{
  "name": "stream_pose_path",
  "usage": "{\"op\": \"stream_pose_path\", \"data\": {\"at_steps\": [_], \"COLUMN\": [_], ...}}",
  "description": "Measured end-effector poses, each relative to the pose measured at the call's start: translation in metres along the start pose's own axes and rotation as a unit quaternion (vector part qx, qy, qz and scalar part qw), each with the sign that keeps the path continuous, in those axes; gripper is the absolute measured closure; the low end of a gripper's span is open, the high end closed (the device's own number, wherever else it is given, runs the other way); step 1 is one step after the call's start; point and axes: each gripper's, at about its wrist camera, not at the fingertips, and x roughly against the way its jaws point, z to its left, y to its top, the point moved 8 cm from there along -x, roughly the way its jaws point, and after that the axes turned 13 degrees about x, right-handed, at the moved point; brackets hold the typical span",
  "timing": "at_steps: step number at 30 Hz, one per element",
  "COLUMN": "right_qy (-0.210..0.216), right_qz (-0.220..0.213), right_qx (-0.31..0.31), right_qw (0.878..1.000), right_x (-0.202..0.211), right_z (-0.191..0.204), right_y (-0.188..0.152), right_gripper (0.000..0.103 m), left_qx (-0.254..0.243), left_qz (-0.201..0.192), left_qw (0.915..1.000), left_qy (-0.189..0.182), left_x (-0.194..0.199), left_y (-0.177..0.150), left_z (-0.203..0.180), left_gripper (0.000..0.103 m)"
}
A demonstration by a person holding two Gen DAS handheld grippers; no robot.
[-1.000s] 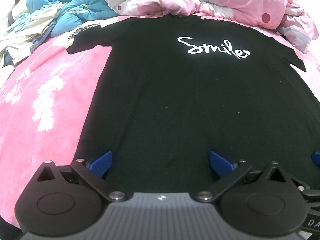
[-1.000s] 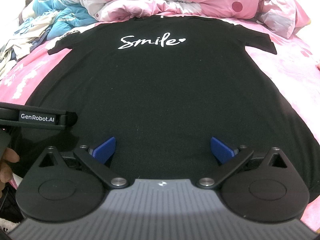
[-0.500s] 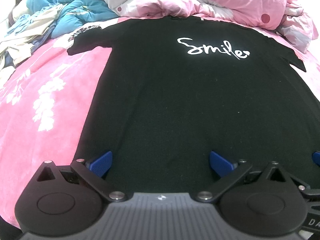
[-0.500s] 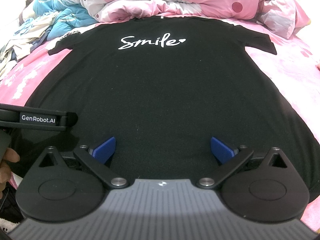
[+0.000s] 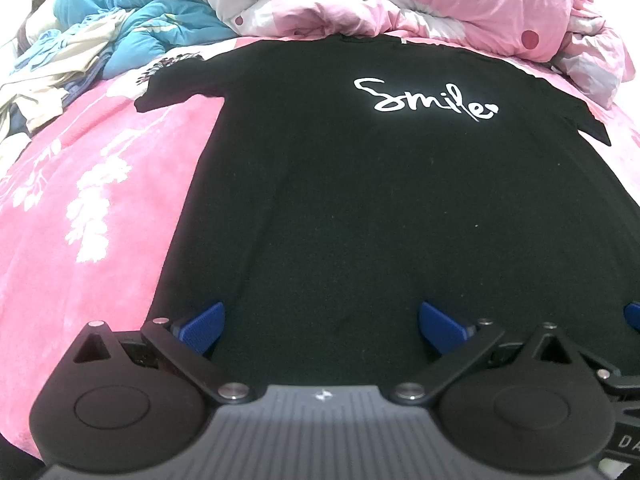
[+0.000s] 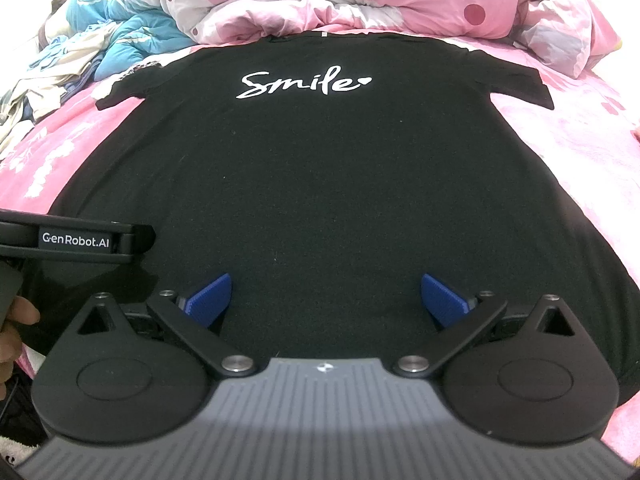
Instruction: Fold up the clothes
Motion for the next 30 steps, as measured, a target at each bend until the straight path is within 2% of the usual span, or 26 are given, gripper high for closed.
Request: {"op": "stream_pose_path", "data": {"at_steps": [8,11,15,18,20,22,26,30], "right_qy": [0.002,0.005,-0.003,0.003,0.010,0.018,0.054,0.104], "right_qz": [0.003,0.003,0.001,-0.007,-0.020,-0.032,-0.069,-0.113], "right_qx": [0.004,0.007,0.013,0.010,0.013,0.018,0.037,0.073], "right_qw": [1.000,1.000,1.000,1.000,1.000,0.999,0.995,0.985], "right_x": [0.000,0.001,0.007,0.014,0.021,0.026,0.027,0.011], "right_z": [0.000,-0.001,-0.005,-0.009,-0.011,-0.012,0.003,0.043], "right_y": [0.001,0.003,0.009,0.020,0.037,0.056,0.118,0.195], "right_gripper": [0.001,0.001,0.001,0.001,0.001,0.001,0.001,0.001], "left_qx": [-0.021,-0.030,-0.023,0.007,0.028,0.053,0.108,0.163], "left_qz": [-0.008,-0.018,-0.044,-0.067,-0.089,-0.110,-0.130,-0.140], "left_qw": [0.9996,0.9987,0.9964,0.9942,0.9920,0.9900,0.9854,0.9764], "left_qy": [-0.017,-0.037,-0.069,-0.083,-0.084,-0.070,-0.017,0.018], "left_x": [0.008,0.018,0.034,0.043,0.046,0.044,0.024,-0.011], "left_y": [0.002,0.006,0.024,0.052,0.075,0.102,0.148,0.181], "left_z": [-0.002,-0.004,0.002,0.023,0.043,0.069,0.115,0.148], "left_gripper": [0.000,0.000,0.000,0.000,0.000,0.000,0.000,0.001]}}
